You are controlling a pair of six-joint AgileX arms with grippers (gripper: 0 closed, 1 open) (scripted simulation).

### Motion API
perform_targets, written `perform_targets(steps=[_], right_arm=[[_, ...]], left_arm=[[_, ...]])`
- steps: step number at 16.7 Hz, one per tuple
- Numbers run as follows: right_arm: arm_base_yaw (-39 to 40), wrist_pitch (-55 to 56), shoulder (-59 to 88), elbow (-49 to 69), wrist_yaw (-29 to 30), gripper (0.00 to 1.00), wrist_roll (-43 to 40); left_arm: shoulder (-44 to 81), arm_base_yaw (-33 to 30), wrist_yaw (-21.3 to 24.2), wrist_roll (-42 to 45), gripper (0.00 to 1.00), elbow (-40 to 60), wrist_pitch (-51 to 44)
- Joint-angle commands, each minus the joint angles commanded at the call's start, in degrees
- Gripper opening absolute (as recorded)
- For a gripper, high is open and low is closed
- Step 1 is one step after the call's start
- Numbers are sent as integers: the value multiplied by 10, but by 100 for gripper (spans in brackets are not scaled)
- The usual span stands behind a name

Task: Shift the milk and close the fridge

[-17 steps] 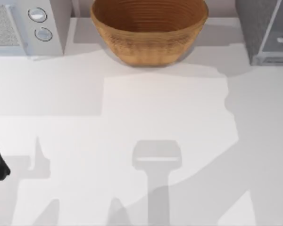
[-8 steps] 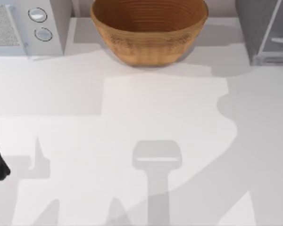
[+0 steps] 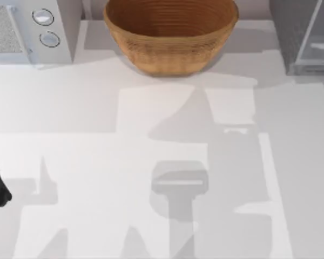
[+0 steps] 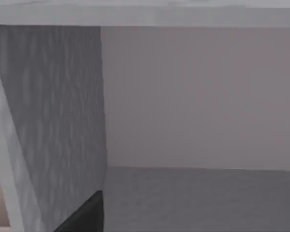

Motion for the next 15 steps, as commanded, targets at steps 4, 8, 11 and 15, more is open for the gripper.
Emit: perform_targets(steps=[4,8,11,15], right_arm=[[23,-91,-253,-131,19,100,-3],[45,-184,-506,-266,39,100,-6],[59,-250,-675,-361,55,100,-6],[71,-321,-840,-463,73,100,-3]], left_arm=[[0,0,0,0,100,0,0],[0,0,0,0,100,0,0],[0,0,0,0,100,0,0],[0,0,0,0,100,0,0]])
